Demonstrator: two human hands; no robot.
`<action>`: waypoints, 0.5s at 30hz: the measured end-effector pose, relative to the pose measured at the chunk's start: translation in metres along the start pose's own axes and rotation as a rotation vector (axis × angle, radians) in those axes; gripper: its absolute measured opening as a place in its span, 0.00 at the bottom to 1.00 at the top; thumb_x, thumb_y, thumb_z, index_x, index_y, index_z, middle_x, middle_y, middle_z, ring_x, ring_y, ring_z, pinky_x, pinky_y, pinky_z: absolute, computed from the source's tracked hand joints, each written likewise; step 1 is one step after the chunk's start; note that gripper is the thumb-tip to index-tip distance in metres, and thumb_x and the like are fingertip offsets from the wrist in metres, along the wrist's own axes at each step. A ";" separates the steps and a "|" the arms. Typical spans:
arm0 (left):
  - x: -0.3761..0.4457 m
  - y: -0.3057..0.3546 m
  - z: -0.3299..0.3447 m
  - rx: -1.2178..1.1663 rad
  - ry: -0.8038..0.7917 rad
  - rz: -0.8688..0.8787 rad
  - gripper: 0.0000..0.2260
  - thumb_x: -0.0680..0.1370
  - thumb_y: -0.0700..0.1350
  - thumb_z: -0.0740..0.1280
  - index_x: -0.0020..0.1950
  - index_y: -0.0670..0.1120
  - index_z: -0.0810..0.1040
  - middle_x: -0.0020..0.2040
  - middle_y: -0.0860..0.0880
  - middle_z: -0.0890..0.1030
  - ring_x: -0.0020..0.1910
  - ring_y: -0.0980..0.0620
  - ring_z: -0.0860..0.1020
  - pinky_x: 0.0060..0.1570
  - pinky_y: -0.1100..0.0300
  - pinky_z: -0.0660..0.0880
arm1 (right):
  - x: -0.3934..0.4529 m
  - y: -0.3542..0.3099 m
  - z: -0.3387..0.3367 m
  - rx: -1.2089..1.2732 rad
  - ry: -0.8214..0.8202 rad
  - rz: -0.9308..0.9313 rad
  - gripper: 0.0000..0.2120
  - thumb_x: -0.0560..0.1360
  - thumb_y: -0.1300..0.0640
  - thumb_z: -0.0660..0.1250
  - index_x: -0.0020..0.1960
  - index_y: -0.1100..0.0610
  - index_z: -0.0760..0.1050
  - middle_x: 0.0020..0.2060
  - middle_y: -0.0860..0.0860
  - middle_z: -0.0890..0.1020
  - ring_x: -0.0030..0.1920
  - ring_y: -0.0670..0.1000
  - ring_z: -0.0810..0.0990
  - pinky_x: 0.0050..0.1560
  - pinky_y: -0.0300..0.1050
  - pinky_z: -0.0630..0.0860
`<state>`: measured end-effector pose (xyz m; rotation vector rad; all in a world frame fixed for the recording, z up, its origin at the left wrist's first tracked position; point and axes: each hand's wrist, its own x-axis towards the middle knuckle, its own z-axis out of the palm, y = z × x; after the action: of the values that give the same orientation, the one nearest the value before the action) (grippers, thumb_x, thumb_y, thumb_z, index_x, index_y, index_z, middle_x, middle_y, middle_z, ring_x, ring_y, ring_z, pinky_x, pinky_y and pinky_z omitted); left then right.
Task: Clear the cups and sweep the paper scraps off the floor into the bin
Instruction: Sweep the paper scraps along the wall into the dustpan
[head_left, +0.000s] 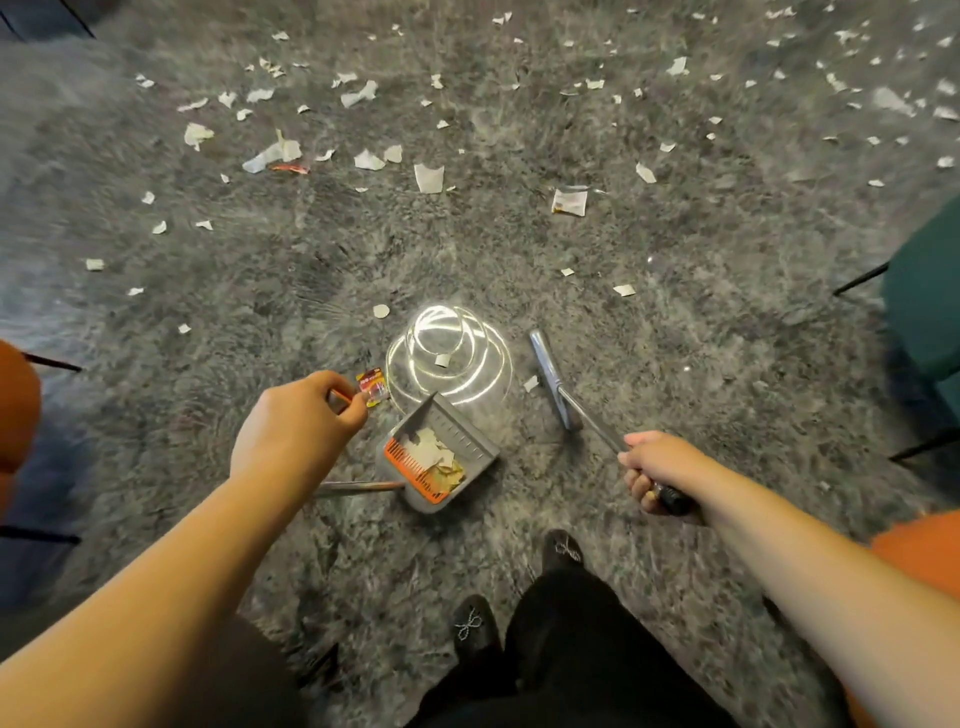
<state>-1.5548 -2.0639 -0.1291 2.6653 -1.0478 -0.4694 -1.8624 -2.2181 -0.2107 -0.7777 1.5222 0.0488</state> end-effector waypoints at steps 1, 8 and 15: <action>0.008 -0.002 -0.001 0.004 0.003 -0.012 0.06 0.76 0.58 0.67 0.44 0.57 0.78 0.39 0.53 0.80 0.40 0.49 0.77 0.38 0.58 0.71 | 0.006 -0.011 0.002 0.011 -0.006 0.007 0.21 0.82 0.63 0.52 0.73 0.50 0.60 0.30 0.53 0.66 0.15 0.42 0.63 0.19 0.28 0.60; 0.060 -0.005 -0.004 0.012 0.022 -0.142 0.07 0.76 0.57 0.68 0.46 0.54 0.80 0.41 0.49 0.82 0.46 0.45 0.79 0.42 0.56 0.73 | 0.077 -0.095 0.008 -0.004 -0.104 0.142 0.11 0.82 0.60 0.52 0.41 0.54 0.65 0.19 0.50 0.67 0.13 0.43 0.64 0.16 0.29 0.60; 0.102 0.005 -0.009 -0.033 0.047 -0.294 0.07 0.76 0.57 0.68 0.44 0.55 0.79 0.40 0.50 0.82 0.44 0.46 0.79 0.41 0.55 0.75 | 0.135 -0.174 0.029 -0.149 -0.080 0.199 0.15 0.80 0.60 0.54 0.34 0.56 0.64 0.24 0.50 0.67 0.13 0.45 0.65 0.17 0.29 0.60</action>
<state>-1.4841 -2.1369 -0.1404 2.7964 -0.6295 -0.4709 -1.7390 -2.3952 -0.2626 -0.7300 1.5278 0.3407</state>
